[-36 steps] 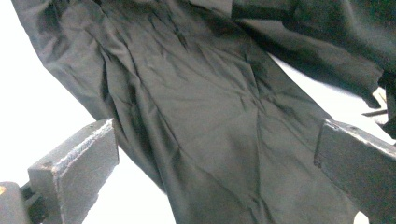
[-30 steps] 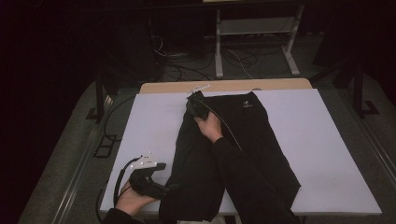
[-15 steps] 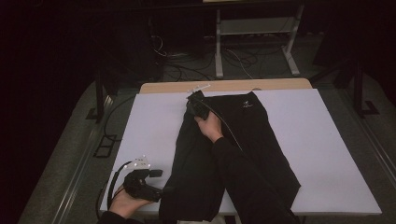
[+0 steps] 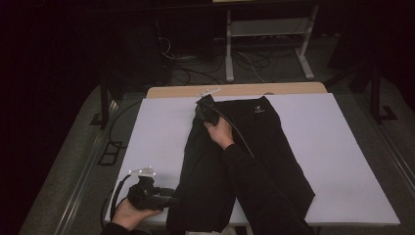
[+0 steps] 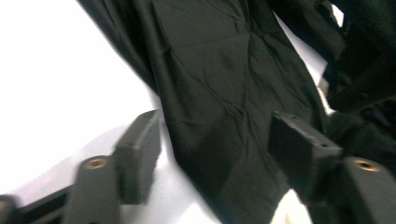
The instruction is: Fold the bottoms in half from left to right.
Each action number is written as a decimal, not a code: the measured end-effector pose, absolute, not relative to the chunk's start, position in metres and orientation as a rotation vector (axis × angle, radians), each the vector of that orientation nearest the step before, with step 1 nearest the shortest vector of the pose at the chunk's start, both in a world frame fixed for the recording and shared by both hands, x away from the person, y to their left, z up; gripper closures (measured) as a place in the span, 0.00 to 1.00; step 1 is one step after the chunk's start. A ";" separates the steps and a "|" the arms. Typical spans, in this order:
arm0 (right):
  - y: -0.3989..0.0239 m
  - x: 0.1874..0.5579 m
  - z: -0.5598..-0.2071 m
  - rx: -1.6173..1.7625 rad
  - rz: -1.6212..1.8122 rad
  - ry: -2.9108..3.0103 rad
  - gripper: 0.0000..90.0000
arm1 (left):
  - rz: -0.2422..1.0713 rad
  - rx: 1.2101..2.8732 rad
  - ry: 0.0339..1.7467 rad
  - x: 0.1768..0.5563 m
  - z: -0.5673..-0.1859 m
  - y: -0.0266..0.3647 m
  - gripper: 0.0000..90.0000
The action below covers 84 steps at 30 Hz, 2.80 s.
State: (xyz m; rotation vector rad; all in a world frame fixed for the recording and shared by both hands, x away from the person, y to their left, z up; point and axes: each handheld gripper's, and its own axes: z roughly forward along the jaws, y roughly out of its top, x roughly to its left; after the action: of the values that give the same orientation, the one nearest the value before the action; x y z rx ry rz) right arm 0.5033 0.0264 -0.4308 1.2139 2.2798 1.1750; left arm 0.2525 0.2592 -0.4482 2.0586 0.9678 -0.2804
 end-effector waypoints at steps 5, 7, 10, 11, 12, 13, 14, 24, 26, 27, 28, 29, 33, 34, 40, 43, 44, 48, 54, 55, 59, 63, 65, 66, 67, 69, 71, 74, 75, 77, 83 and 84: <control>0.026 0.503 -0.429 1.208 1.178 2.277 0.96 | -0.316 2.079 0.961 0.254 -0.450 0.258 0.60; 0.026 0.503 -0.429 1.204 1.176 2.279 0.96 | -0.324 2.097 0.957 0.254 -0.450 0.257 0.66; 0.025 0.503 -0.429 1.204 1.177 2.277 0.96 | -0.324 2.131 0.941 0.254 -0.450 0.254 0.77; 0.025 0.503 -0.429 1.205 1.179 2.276 0.96 | -0.324 2.138 0.939 0.254 -0.450 0.254 0.80; 0.024 0.503 -0.429 1.206 1.180 2.275 0.96 | -0.325 2.145 0.939 0.255 -0.450 0.254 0.84; 0.024 0.503 -0.429 1.207 1.181 2.274 0.96 | -0.327 2.148 0.943 0.255 -0.450 0.253 0.87; 0.024 0.503 -0.429 1.204 1.179 2.275 0.96 | -0.349 2.142 0.946 0.256 -0.451 0.253 0.89; 0.021 0.504 -0.429 1.208 1.183 2.277 0.96 | -0.323 2.170 0.968 0.257 -0.447 0.247 0.96; 0.019 0.504 -0.428 1.212 1.185 2.276 0.96 | -0.313 2.185 0.964 0.256 -0.444 0.245 0.96; 0.017 0.505 -0.426 1.212 1.185 2.278 0.96 | -0.313 2.186 0.964 0.256 -0.442 0.244 0.96; 0.017 0.505 -0.426 1.212 1.185 2.278 0.96 | -0.309 2.183 0.959 0.256 -0.441 0.244 0.96; 0.016 0.505 -0.425 1.216 1.186 2.278 0.96 | -0.306 2.180 0.958 0.256 -0.439 0.243 0.96; 0.011 0.506 -0.420 1.216 1.184 2.268 0.96 | -0.306 2.176 0.970 0.258 -0.435 0.238 0.96; 0.009 0.507 -0.418 1.220 1.184 2.265 0.96 | -0.309 2.176 0.972 0.258 -0.435 0.237 0.97; -0.001 0.510 -0.410 1.233 1.175 2.250 0.96 | -0.332 2.185 0.952 0.258 -0.434 0.229 0.97; -0.008 0.512 -0.407 1.246 1.174 2.245 0.96 | -0.336 2.180 0.943 0.258 -0.434 0.226 0.97; -0.010 0.512 -0.406 1.251 1.174 2.244 0.96 | -0.346 2.175 0.945 0.258 -0.434 0.226 0.97; -0.017 0.513 -0.401 1.257 1.177 2.232 0.96 | -0.353 2.162 0.935 0.257 -0.431 0.224 0.97; -0.023 0.512 -0.397 1.260 1.184 2.224 0.96 | -0.357 2.151 0.878 0.255 -0.427 0.216 0.97; -0.024 0.512 -0.396 1.260 1.188 2.223 0.96 | -0.358 2.143 0.865 0.255 -0.427 0.214 0.97; -0.027 0.509 -0.395 1.252 1.190 2.223 0.96 | -0.373 2.127 0.823 0.253 -0.426 0.205 0.97; -0.033 0.508 -0.393 1.247 1.185 2.228 0.96 | -0.393 2.128 0.793 0.252 -0.424 0.193 0.97; -0.037 0.508 -0.392 1.248 1.186 2.224 0.96 | -0.407 2.126 0.776 0.252 -0.423 0.187 0.97; -0.038 0.509 -0.391 1.247 1.186 2.225 0.96 | -0.415 2.120 0.769 0.251 -0.422 0.184 0.97; -0.040 0.509 -0.391 1.248 1.182 2.228 0.96 | -0.422 2.121 0.764 0.251 -0.421 0.181 0.97; -0.044 0.509 -0.390 1.251 1.180 2.235 0.96 | -0.428 2.119 0.748 0.251 -0.419 0.174 0.97; -0.049 0.508 -0.390 1.254 1.186 2.236 0.96 | -0.433 2.121 0.731 0.251 -0.417 0.168 0.97; -0.055 0.507 -0.390 1.254 1.183 2.238 0.96 | -0.438 2.122 0.713 0.251 -0.414 0.160 0.97; -0.058 0.507 -0.390 1.255 1.183 2.236 0.96 | -0.440 2.121 0.705 0.251 -0.413 0.157 0.97; -0.063 0.506 -0.390 1.263 1.183 2.234 0.96 | -0.443 2.122 0.688 0.250 -0.412 0.152 0.97; -0.078 0.505 -0.391 1.271 1.176 2.231 0.96 | -0.457 2.114 0.659 0.251 -0.408 0.138 0.97; -0.081 0.505 -0.391 1.271 1.175 2.230 0.96 | -0.463 2.116 0.655 0.252 -0.407 0.135 0.97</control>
State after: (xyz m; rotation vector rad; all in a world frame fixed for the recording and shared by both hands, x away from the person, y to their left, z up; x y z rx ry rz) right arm 0.5049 -0.0806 -0.3910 1.2705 2.2300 1.1752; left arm 0.2519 0.1345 -0.4075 2.1160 0.6552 -0.4629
